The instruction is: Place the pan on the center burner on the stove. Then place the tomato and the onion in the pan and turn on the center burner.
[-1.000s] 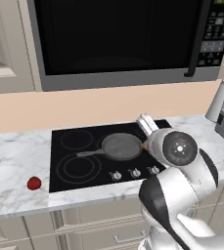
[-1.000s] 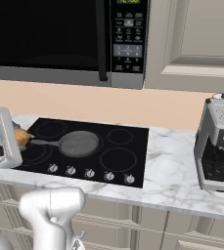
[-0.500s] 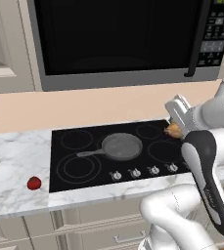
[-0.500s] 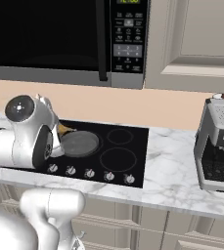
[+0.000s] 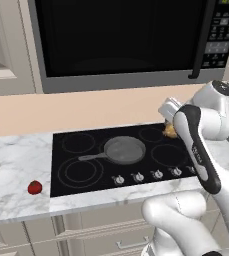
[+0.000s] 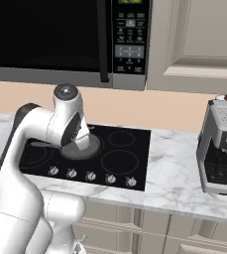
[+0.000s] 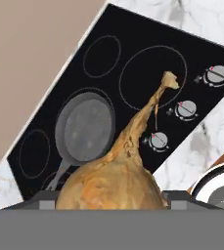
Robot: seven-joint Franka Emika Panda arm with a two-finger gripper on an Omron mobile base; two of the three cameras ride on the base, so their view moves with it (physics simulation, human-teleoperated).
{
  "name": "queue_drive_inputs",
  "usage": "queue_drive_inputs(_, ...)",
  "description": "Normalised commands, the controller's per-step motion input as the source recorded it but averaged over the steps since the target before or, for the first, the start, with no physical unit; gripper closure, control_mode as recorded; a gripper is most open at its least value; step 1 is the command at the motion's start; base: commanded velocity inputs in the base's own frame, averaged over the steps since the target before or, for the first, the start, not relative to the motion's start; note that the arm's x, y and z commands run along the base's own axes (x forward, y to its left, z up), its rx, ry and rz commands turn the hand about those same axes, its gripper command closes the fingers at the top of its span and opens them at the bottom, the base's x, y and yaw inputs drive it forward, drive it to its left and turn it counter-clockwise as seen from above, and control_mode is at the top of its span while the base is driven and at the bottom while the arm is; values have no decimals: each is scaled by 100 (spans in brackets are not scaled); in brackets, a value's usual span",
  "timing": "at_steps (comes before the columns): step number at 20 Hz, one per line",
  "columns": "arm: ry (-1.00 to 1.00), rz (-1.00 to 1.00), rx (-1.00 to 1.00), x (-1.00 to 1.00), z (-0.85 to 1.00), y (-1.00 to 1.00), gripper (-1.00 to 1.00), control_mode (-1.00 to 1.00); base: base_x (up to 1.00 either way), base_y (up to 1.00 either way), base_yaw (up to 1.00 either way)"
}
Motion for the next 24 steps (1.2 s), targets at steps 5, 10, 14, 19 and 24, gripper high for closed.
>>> queue_drive_inputs(5,25,20,-8,87,-47,1,100,-100,0,0,0)
queue_drive_inputs(10,3,12,-6,22,-37,1,100,-100,0,0,0)
queue_drive_inputs(14,-10,4,-3,0,-24,0,100,-100,0,0,0)
queue_drive_inputs(19,-22,0,-3,0,-11,6,100,-100,0,0,0)
queue_drive_inputs(24,-20,2,-3,6,-19,11,100,-100,0,0,0)
